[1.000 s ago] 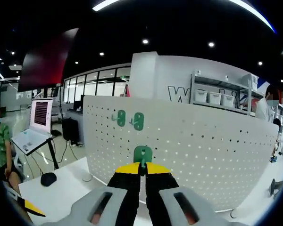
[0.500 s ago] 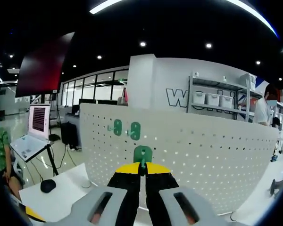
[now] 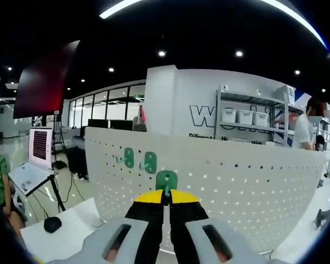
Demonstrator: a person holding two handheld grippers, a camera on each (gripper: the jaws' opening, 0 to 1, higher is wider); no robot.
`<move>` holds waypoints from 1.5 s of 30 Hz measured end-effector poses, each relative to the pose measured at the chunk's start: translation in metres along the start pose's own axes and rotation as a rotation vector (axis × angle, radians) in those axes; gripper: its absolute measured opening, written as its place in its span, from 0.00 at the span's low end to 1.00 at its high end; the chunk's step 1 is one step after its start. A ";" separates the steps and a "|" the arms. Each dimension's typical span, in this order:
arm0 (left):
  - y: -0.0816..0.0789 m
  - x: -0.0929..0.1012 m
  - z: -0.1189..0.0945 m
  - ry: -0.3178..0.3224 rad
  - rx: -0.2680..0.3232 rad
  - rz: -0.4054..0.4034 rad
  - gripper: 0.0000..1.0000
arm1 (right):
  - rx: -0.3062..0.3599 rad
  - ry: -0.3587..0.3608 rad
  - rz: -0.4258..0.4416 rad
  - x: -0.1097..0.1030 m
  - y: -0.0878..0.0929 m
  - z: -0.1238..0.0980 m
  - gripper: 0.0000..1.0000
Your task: Insert the hook assembly into the mounting plate slot until the hook locks in place.
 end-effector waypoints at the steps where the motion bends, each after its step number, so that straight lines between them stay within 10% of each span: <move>1: -0.001 -0.001 0.000 -0.004 0.001 0.000 0.84 | 0.006 0.005 0.008 0.000 -0.001 0.002 0.01; 45: -0.004 -0.016 -0.016 -0.025 -0.015 0.018 0.82 | 0.015 0.192 0.037 0.003 0.001 0.054 0.01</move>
Point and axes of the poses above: the point that each gripper's makers call its tool centre point, and the gripper's own axes: z roughly forward along the fingers, x roughly to its right, y roughly out of its underside, the point moved 7 cm from there along -z, roughly backward along the fingers, and after that the axes turned 11 degrees about x, right-handed, at the moved point
